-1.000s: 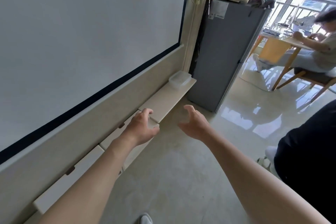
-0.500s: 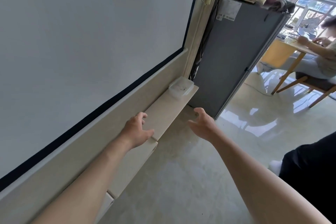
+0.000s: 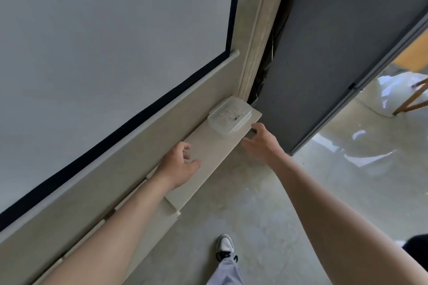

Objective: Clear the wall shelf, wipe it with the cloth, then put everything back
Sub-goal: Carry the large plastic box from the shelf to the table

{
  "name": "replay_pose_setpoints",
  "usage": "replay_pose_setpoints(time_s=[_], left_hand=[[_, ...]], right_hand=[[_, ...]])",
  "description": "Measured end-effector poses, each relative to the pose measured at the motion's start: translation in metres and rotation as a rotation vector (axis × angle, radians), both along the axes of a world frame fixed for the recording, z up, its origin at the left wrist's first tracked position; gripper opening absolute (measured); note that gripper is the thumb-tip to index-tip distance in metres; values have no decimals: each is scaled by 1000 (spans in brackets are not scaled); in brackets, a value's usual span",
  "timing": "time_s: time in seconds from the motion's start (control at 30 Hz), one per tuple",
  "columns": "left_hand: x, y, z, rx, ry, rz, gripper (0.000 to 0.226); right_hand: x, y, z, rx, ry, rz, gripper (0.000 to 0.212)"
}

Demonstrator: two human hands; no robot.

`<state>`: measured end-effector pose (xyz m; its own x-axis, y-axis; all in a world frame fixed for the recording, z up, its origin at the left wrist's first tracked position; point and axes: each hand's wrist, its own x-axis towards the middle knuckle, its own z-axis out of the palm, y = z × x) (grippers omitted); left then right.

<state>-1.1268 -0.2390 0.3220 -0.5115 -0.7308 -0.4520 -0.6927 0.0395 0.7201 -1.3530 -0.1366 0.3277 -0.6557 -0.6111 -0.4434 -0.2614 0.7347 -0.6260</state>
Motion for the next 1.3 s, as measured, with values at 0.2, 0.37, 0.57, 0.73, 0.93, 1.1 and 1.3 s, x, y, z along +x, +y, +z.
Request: replay_pose_setpoints(time_s=[0.2, 0.37, 0.57, 0.73, 0.93, 1.1, 1.3], left_hand=[[-112, -43, -66, 160, 54, 281, 69], [-177, -74, -133, 262, 74, 483, 66], [-225, -100, -192, 404, 103, 650, 76], [-244, -113, -223, 447, 107, 701, 76], [-247, -114, -244, 464, 84, 726, 63], [-256, -113, -244, 464, 137, 786, 18], [-246, -103, -240, 448, 162, 834, 11]], right_hand=[[-120, -71, -66, 48, -5, 85, 69], [-189, -116, -134, 92, -38, 77, 73], [-232, -158, -203, 88, -122, 67, 71], [-245, -183, -233, 78, -127, 68, 65], [-247, -192, -249, 36, -189, -5, 64], [-247, -191, -249, -21, -248, -71, 64], [-236, -177, -241, -62, -229, -103, 53]])
